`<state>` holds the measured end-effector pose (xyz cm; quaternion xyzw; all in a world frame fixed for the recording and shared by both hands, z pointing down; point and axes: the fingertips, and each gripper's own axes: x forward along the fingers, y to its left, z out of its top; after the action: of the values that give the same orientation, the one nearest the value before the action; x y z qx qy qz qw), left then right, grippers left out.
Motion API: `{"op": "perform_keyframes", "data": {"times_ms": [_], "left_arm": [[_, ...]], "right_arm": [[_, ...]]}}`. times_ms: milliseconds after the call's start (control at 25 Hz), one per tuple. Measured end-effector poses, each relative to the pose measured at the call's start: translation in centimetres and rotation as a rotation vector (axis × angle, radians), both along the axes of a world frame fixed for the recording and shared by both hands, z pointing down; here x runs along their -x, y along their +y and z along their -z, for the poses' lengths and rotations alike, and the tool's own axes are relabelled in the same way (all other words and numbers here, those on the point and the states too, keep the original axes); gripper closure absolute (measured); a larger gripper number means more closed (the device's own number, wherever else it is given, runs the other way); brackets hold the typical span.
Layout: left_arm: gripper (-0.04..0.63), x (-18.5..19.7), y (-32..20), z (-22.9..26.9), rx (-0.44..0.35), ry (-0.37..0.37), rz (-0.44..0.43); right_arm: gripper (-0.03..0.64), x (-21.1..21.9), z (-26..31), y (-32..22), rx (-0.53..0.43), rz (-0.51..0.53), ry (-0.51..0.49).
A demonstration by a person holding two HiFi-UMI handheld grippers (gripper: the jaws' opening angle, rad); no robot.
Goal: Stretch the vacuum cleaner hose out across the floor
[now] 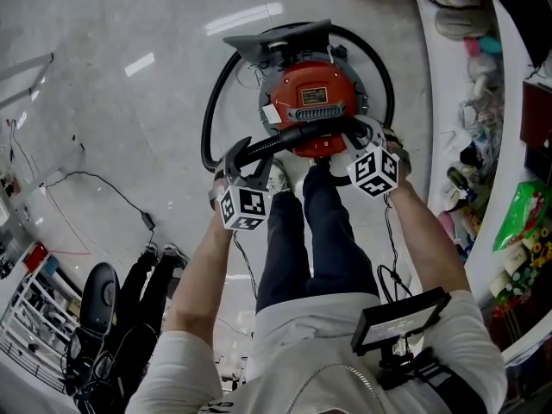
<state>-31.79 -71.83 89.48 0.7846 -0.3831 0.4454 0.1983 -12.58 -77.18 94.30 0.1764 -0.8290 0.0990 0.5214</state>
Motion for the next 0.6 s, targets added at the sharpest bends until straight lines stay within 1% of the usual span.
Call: {"op": "perform_keyframes", "data": {"times_ms": [160, 280, 440, 600], "left_arm": [[0.371, -0.7, -0.4, 0.1, -0.009, 0.042, -0.032], [0.373, -1.1, -0.6, 0.4, 0.000, 0.060, -0.042], [0.380, -1.6, -1.2, 1.5, 0.001, 0.056, -0.078], [0.383, -2.0, -2.4, 4.1, -0.032, 0.057, -0.109]], "right_arm": [[0.456, -0.7, 0.6, 0.0, -0.021, -0.021, -0.004], [0.456, -1.1, 1.0, 0.0, -0.029, -0.037, -0.004], [0.456, -1.6, 2.2, -0.3, -0.043, -0.058, -0.001], [0.456, -2.2, 4.8, -1.1, -0.077, -0.084, 0.001]]}}
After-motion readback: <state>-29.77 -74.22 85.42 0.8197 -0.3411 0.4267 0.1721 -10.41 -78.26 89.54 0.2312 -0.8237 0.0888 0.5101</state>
